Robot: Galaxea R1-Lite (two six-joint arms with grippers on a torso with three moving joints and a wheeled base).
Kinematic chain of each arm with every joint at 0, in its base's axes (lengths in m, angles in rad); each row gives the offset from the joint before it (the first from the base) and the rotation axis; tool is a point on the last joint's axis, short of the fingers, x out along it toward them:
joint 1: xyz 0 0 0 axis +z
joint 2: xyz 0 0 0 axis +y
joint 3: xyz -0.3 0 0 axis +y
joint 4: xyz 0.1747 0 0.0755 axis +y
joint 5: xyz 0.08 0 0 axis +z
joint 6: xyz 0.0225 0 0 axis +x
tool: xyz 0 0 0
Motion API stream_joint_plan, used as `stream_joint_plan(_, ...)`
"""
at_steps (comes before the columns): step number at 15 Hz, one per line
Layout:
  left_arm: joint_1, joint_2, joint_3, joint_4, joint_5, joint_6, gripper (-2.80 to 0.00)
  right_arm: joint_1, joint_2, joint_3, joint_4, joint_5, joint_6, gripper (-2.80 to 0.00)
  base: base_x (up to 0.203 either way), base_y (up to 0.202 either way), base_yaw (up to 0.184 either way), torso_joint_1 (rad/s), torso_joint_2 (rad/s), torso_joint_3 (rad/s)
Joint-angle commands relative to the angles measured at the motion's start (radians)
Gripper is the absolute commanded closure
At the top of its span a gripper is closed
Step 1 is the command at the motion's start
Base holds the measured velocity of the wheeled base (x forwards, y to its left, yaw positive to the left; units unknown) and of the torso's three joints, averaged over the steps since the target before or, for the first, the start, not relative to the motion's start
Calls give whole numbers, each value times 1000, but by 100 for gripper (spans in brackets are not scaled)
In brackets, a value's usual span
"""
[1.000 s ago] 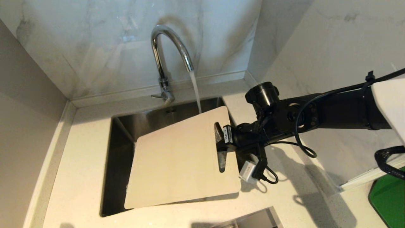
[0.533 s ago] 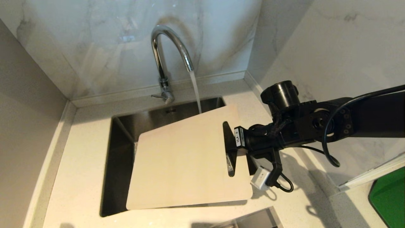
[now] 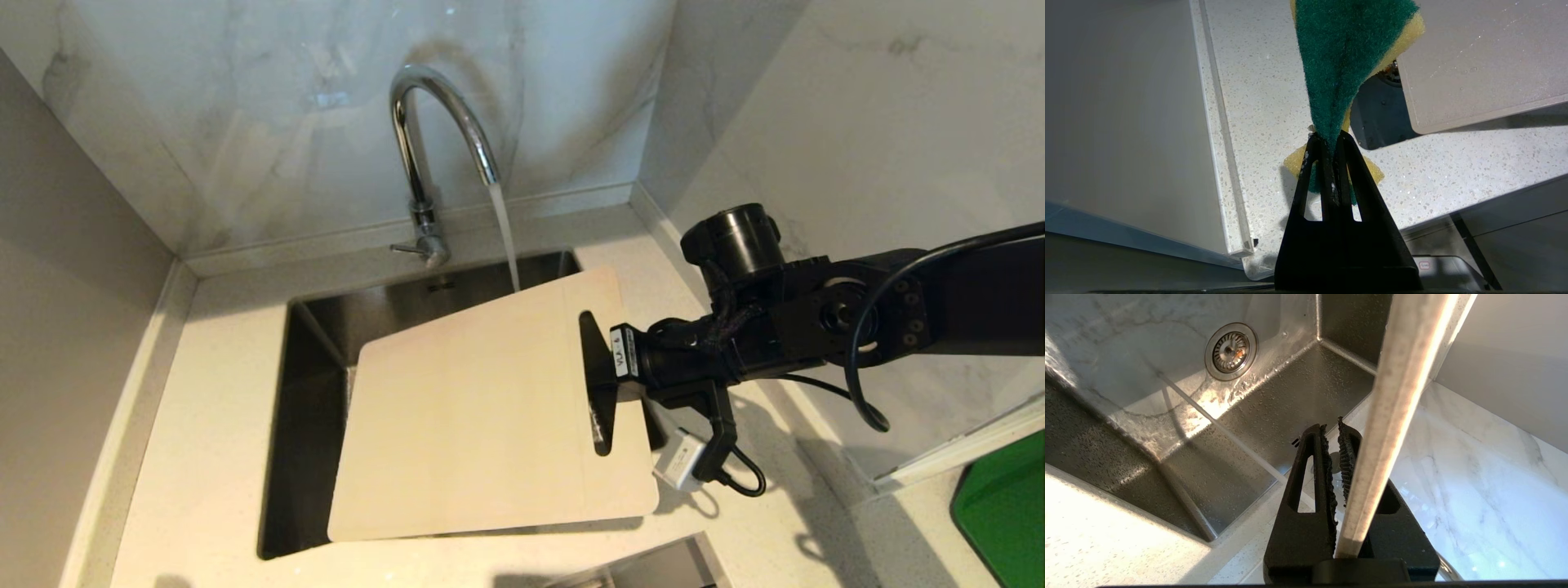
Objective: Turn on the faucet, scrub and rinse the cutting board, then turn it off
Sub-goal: Scrub the cutting board underwater
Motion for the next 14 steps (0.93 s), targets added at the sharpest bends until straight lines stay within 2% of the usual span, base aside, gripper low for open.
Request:
stream_joint_plan(1, 1, 1, 0, 0, 0, 0, 0, 0, 0, 2, 1, 4, -16, 0, 0, 0, 0, 0, 0, 0)
stream_joint_plan(7, 6, 1, -15, 21, 6, 5, 0, 0, 2, 2, 1, 4, -16, 0, 0, 0, 0, 0, 0, 0)
stream_joint_plan(9, 5, 36, -97, 50, 36, 11, 0, 0, 2, 0, 1, 4, -16, 0, 0, 0, 0, 0, 0, 0)
stream_joint_plan(14, -1, 274, -258, 82, 109, 19, 0, 0, 0, -1, 1, 4, -16, 0, 0, 0, 0, 0, 0, 0)
